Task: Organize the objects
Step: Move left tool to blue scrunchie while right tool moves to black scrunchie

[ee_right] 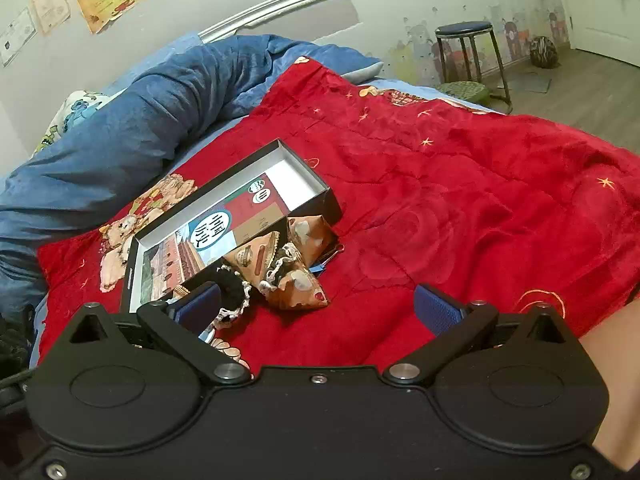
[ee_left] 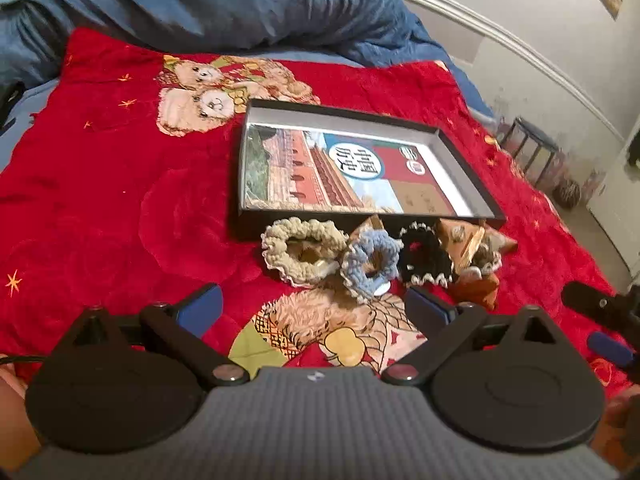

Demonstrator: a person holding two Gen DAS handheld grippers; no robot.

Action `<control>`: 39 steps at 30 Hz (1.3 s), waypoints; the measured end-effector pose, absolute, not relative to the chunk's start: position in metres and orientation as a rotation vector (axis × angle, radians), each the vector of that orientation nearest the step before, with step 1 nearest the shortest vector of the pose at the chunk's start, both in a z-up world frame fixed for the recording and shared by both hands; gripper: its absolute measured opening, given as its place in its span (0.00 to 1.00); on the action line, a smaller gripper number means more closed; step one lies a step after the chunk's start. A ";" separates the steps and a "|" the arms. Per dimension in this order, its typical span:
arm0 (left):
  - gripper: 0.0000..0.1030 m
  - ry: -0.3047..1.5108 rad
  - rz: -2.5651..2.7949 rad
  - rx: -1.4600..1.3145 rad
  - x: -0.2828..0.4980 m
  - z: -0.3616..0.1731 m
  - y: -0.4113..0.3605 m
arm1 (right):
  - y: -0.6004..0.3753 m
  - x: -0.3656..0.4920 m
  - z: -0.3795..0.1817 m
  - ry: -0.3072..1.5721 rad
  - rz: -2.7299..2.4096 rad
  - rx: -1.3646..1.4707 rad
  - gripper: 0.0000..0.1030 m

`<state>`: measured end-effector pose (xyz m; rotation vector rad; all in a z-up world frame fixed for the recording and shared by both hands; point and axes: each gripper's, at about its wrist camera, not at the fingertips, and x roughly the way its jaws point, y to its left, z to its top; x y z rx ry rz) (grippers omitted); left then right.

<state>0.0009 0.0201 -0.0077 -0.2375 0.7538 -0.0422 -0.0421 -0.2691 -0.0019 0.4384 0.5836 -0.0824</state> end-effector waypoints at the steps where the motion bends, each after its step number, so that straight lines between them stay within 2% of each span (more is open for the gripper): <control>1: 0.98 0.747 -0.035 -0.242 0.000 -0.007 0.021 | -0.268 -0.045 0.000 0.552 -0.083 0.427 1.00; 6: 0.97 0.737 -0.023 -0.236 -0.002 -0.005 0.022 | -0.264 -0.066 0.010 0.355 -0.083 0.365 1.00; 12: 0.97 0.732 -0.007 -0.257 -0.001 -0.006 0.026 | -0.263 -0.061 0.012 0.391 -0.069 0.371 1.00; 16: 0.97 0.744 -0.034 -0.244 0.000 -0.007 0.023 | -0.265 -0.055 0.010 0.501 -0.006 0.393 0.99; 17: 0.97 0.736 -0.045 -0.238 -0.001 -0.006 0.021 | -0.264 -0.055 0.009 0.506 -0.008 0.389 0.97; 22: 0.97 0.700 -0.071 -0.224 -0.008 -0.001 0.015 | -0.259 -0.050 0.008 0.532 0.017 0.390 0.97; 29: 0.96 0.601 -0.094 -0.265 -0.015 0.008 0.016 | -0.260 -0.039 0.008 0.522 0.077 0.527 0.95; 32: 0.90 0.629 -0.096 -0.228 -0.006 0.004 0.008 | -0.260 -0.023 -0.001 0.532 0.129 0.611 0.94; 35: 0.86 0.632 -0.087 -0.221 0.002 -0.004 0.002 | -0.258 -0.005 -0.017 0.558 0.153 0.699 0.88; 37: 0.81 0.632 -0.084 -0.218 0.008 -0.010 -0.004 | -0.257 0.006 -0.029 0.569 0.162 0.757 0.87; 39: 0.76 0.644 -0.077 -0.180 0.015 -0.017 -0.013 | -0.255 0.017 -0.041 0.587 0.169 0.799 0.80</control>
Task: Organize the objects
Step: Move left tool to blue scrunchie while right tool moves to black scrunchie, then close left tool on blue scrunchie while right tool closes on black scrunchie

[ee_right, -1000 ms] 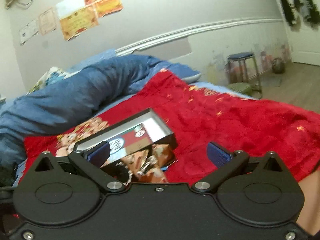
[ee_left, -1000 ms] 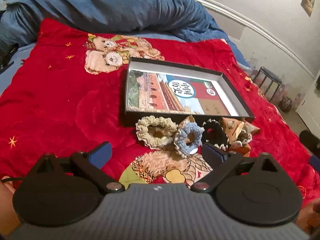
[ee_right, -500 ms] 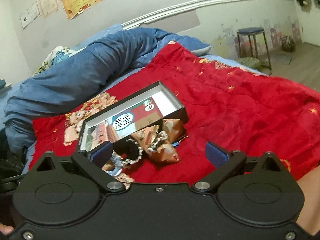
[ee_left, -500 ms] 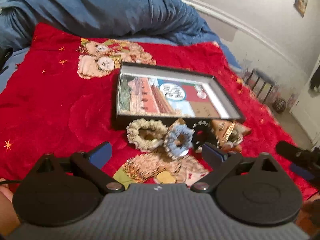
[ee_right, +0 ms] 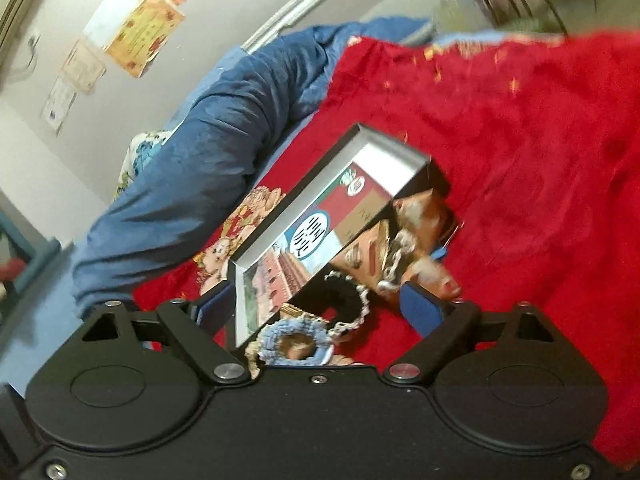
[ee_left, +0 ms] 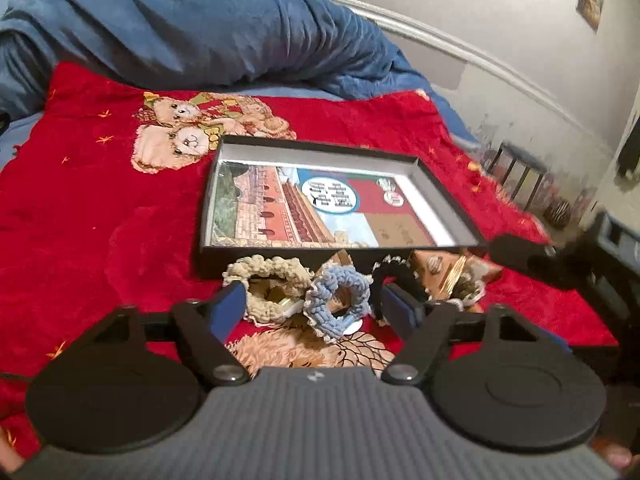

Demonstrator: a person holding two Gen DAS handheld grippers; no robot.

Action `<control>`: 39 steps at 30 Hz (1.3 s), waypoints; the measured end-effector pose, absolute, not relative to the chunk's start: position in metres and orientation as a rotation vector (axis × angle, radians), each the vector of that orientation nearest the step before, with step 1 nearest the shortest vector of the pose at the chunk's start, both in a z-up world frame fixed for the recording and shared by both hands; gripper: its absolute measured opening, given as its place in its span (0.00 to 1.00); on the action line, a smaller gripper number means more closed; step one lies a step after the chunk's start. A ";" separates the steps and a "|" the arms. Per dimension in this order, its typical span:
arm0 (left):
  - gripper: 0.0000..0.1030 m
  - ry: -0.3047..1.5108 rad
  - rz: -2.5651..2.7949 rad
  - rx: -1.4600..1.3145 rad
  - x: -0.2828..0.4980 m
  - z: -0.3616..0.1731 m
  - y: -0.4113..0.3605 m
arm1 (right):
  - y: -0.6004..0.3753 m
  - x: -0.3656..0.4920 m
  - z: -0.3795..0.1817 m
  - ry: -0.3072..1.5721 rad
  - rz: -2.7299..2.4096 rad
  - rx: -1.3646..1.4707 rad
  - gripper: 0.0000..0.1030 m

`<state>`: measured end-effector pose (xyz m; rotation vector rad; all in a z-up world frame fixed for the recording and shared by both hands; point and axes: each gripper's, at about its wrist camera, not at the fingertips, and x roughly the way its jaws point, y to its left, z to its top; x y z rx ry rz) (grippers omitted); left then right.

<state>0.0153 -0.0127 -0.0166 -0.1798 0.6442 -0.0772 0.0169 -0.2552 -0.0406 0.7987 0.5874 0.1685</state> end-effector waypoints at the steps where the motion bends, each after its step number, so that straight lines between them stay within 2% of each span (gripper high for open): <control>1: 0.70 0.654 -0.076 -0.154 0.018 -0.020 -0.017 | -0.253 0.021 -0.045 0.602 0.166 0.806 0.79; 3: 0.62 0.687 -0.063 -0.088 0.023 -0.027 -0.026 | -0.250 0.028 -0.053 0.624 0.162 0.808 0.77; 4: 0.61 0.704 -0.056 -0.067 0.025 -0.030 -0.028 | -0.250 0.030 -0.056 0.629 0.164 0.809 0.76; 14: 0.61 0.694 -0.003 -0.107 0.049 -0.040 -0.032 | -0.244 0.051 -0.077 0.677 0.127 0.873 0.74; 19: 0.61 0.700 0.005 -0.010 0.055 -0.049 -0.052 | -0.242 0.062 -0.089 0.693 0.116 0.897 0.74; 20: 0.60 0.698 0.010 0.014 0.055 -0.051 -0.056 | -0.241 0.064 -0.091 0.692 0.111 0.896 0.74; 22: 0.45 0.697 0.022 0.041 0.056 -0.053 -0.061 | -0.238 0.066 -0.092 0.686 0.104 0.889 0.74; 24: 0.36 0.695 0.022 0.054 0.055 -0.055 -0.065 | -0.234 0.067 -0.092 0.684 0.096 0.870 0.73; 25: 0.28 0.690 0.013 0.054 0.053 -0.055 -0.067 | -0.232 0.067 -0.092 0.684 0.090 0.859 0.72; 28: 0.20 0.656 0.012 0.052 0.048 -0.052 -0.070 | -0.232 0.066 -0.092 0.689 0.076 0.850 0.65; 31: 0.19 0.669 0.011 0.046 0.048 -0.054 -0.072 | -0.235 0.066 -0.095 0.685 0.074 0.879 0.55; 33: 0.19 0.680 0.017 0.056 0.049 -0.055 -0.074 | -0.237 0.066 -0.098 0.694 0.073 0.897 0.41; 34: 0.19 0.686 0.019 0.060 0.049 -0.055 -0.075 | -0.238 0.067 -0.100 0.701 0.070 0.905 0.38; 36: 0.19 0.694 0.026 0.052 0.049 -0.056 -0.075 | -0.238 0.069 -0.104 0.713 0.066 0.923 0.27; 39: 0.18 0.704 0.019 0.036 0.049 -0.057 -0.073 | -0.237 0.072 -0.113 0.720 0.078 0.974 0.20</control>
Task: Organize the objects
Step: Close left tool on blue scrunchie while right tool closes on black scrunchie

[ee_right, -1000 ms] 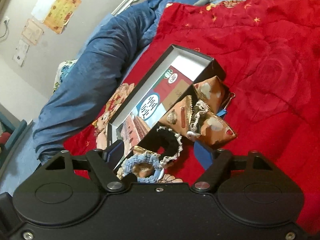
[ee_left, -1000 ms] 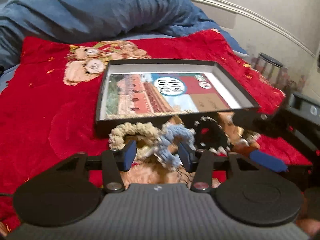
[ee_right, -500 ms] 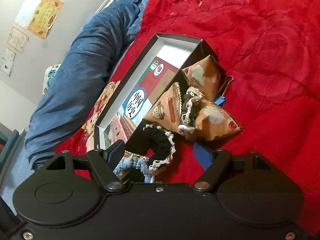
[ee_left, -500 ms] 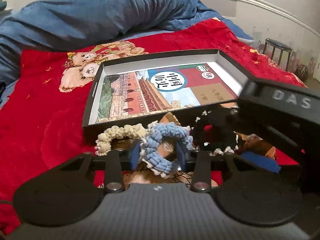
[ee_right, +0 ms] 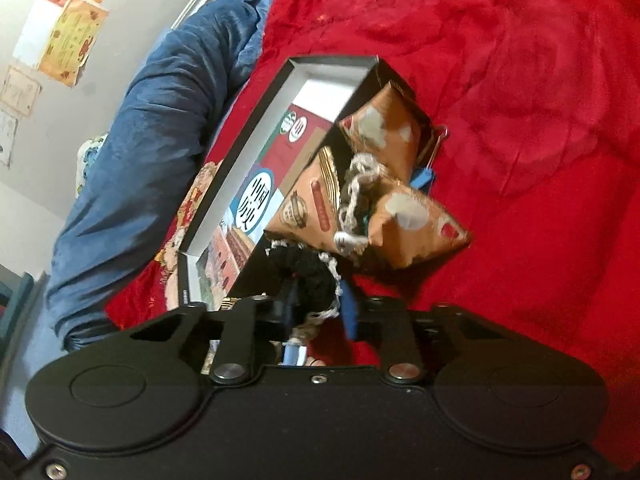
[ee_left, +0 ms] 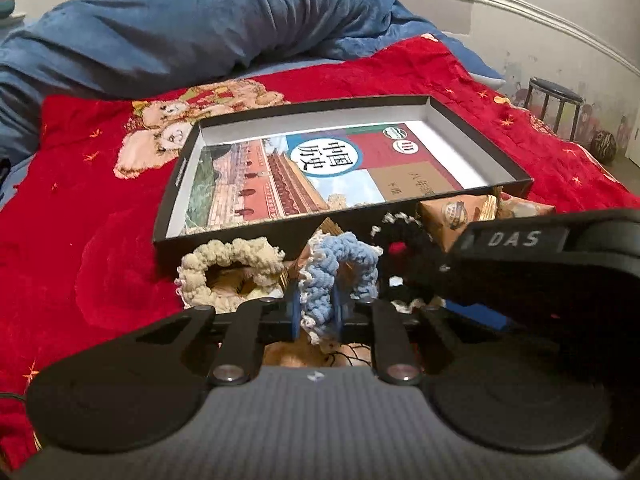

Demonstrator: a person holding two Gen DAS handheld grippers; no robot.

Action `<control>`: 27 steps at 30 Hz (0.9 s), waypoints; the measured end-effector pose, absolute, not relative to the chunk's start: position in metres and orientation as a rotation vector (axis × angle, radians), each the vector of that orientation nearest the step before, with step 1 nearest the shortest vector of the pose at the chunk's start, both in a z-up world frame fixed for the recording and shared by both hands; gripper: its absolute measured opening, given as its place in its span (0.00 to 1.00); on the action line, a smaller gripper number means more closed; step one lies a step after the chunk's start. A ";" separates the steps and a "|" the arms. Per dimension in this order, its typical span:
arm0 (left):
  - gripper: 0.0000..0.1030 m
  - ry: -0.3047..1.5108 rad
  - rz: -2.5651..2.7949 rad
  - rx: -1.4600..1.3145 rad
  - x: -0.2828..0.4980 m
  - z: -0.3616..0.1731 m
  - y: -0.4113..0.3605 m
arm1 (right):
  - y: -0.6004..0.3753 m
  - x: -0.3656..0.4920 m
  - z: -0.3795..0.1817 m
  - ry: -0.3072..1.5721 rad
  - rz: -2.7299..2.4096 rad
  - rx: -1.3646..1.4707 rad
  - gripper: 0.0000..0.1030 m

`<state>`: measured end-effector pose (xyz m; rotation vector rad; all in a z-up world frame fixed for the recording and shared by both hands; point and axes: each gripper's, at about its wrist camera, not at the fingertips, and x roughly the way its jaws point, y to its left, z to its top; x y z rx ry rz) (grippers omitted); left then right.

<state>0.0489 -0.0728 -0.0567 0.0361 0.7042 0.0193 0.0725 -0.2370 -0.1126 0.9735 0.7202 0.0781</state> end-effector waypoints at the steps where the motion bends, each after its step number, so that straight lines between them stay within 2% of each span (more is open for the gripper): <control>1: 0.16 0.704 0.018 0.039 0.048 -0.057 -0.073 | -0.236 0.074 -0.115 0.721 0.077 0.983 0.19; 15: 0.14 0.640 0.011 0.110 0.033 -0.051 -0.084 | -0.232 0.071 -0.122 0.695 0.094 1.032 0.15; 27: 0.13 0.567 -0.045 0.106 0.008 -0.037 -0.085 | -0.232 0.046 -0.105 0.650 0.119 1.016 0.15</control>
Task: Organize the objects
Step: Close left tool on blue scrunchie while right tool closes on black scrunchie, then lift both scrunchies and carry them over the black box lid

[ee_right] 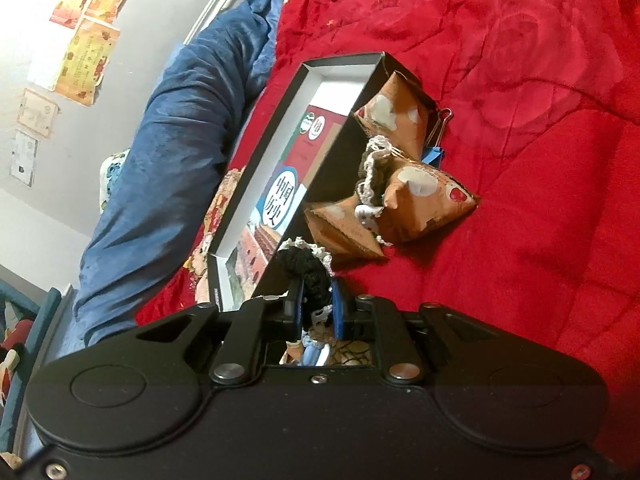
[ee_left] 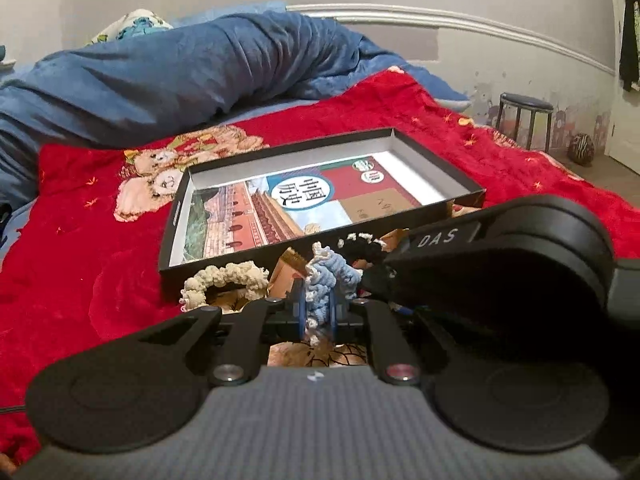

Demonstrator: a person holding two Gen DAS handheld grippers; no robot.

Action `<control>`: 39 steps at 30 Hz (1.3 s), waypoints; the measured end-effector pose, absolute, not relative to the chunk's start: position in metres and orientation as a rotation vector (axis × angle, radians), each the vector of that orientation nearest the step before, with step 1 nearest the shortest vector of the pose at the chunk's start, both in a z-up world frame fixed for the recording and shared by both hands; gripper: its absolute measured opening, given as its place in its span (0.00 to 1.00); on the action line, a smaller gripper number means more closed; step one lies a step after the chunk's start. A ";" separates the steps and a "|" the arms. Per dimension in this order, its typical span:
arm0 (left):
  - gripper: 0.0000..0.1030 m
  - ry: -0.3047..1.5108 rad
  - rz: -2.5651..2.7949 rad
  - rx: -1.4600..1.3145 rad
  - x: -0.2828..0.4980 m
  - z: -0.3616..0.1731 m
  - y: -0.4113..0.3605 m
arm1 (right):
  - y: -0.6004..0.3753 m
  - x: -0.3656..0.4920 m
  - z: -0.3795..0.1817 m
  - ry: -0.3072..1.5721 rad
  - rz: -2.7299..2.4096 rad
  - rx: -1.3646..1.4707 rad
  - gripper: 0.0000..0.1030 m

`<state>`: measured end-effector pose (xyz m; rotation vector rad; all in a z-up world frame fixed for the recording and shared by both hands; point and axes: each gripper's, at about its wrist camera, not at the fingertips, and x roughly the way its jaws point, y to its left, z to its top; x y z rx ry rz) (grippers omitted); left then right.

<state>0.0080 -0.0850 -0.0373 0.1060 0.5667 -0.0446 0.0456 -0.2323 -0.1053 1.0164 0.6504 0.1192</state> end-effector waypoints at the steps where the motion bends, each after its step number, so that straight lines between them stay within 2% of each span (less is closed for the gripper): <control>1: 0.13 0.564 -0.046 0.104 0.006 -0.036 -0.085 | -0.233 0.044 -0.104 0.647 0.122 1.014 0.15; 17: 0.13 0.506 -0.094 -0.014 -0.018 -0.017 -0.073 | -0.247 0.016 -0.074 0.557 0.194 1.011 0.14; 27: 0.12 0.471 -0.081 -0.094 -0.026 -0.004 -0.049 | -0.258 0.007 -0.047 0.547 0.175 0.897 0.14; 39: 0.12 0.343 -0.108 -0.146 -0.017 0.059 0.007 | -0.253 0.016 0.020 0.437 0.287 0.782 0.13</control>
